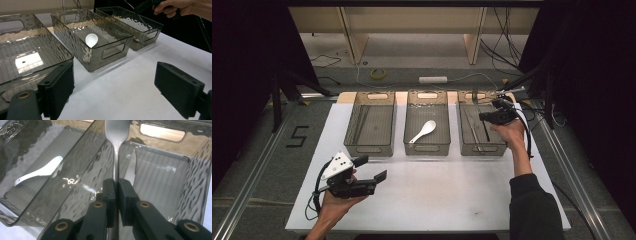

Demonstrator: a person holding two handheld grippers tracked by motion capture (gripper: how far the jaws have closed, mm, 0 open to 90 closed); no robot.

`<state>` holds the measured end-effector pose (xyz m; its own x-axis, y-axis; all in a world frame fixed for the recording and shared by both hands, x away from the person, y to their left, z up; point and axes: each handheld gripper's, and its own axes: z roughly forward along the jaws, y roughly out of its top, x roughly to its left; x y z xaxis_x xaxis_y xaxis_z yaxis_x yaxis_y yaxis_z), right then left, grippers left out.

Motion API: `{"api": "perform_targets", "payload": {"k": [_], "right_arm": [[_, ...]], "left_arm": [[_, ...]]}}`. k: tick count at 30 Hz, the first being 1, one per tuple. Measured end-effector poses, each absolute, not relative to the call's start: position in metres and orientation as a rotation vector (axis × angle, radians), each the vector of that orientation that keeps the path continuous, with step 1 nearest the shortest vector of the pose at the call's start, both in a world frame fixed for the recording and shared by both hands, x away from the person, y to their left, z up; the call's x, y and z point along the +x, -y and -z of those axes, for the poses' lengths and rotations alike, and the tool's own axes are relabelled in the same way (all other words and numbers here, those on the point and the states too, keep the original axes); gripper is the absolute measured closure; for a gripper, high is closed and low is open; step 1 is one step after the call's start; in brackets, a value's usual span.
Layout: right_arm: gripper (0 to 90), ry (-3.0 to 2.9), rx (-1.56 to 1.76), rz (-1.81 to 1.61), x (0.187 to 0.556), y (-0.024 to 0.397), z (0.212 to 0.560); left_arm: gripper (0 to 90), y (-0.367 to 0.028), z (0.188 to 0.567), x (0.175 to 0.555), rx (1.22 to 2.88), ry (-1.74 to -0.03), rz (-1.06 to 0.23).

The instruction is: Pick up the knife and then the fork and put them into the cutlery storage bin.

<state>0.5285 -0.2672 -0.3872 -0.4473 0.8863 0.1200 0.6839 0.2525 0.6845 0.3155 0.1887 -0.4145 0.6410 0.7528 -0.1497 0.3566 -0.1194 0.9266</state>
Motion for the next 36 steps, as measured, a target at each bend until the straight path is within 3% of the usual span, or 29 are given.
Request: {"api": "perform_targets", "payload": {"k": [36], "right_arm": [[84.9,-2.339,1.437,-0.824,0.527,0.252,0.418]], "left_arm": [[15.5,-0.188,0.415,0.315,1.722,-0.907,-0.432]]}}
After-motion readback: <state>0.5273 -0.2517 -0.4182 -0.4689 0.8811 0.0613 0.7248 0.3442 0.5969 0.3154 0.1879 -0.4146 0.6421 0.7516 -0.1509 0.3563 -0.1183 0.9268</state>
